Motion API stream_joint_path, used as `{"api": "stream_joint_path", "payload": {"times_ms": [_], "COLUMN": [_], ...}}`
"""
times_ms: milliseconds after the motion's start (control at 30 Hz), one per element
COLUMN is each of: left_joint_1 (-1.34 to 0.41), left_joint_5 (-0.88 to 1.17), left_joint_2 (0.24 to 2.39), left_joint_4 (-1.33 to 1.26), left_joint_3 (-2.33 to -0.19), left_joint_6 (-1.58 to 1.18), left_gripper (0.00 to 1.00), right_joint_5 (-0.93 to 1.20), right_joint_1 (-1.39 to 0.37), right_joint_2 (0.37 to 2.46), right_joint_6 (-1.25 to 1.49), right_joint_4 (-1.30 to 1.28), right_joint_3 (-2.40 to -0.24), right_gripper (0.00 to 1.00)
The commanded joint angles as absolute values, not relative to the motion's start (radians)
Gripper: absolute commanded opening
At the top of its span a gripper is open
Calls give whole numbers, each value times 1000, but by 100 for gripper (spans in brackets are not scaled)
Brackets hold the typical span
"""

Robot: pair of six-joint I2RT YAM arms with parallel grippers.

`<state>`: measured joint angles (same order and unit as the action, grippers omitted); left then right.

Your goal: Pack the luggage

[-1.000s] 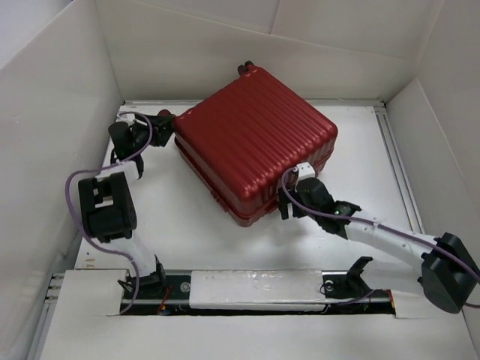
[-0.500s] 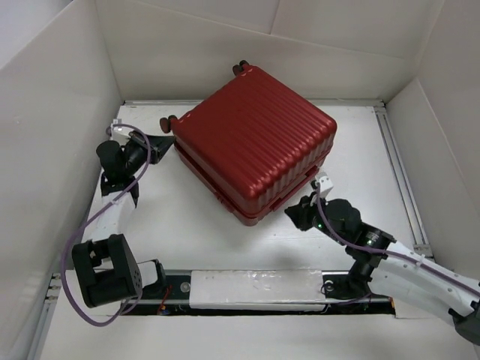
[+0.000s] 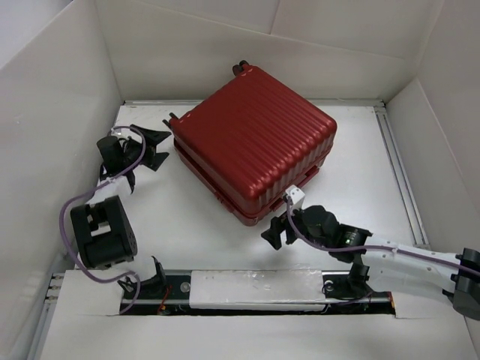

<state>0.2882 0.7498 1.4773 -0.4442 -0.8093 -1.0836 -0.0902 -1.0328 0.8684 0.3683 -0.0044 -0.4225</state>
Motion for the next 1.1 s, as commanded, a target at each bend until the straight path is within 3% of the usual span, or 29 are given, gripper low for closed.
{"api": "stream_joint_path", "payload": {"times_ms": [0,400,600,1067], "left_joint_1": [290,281,270,250], "left_joint_5": [819,894,905,867], "left_joint_2": [1525,1718,1778,1848], "left_joint_4": [-592,-921,-1052,-1014], "left_joint_3": [-850,-902,-904,-988], "left_joint_6": [-1153,-1342,-1430,-1430], "left_gripper": [91,99,99,99], "right_joint_5": [-87,-192,-296,-712], "right_joint_1": [-1049,-1101,-1130,-1276], "right_joint_2": [908,1046,1173,1381], "right_joint_6": [321,310,347,425], "right_joint_4": [192,550,713,1008], "right_joint_3": [-417,-342,-333,-344], "right_gripper": [85,72,57,19]}}
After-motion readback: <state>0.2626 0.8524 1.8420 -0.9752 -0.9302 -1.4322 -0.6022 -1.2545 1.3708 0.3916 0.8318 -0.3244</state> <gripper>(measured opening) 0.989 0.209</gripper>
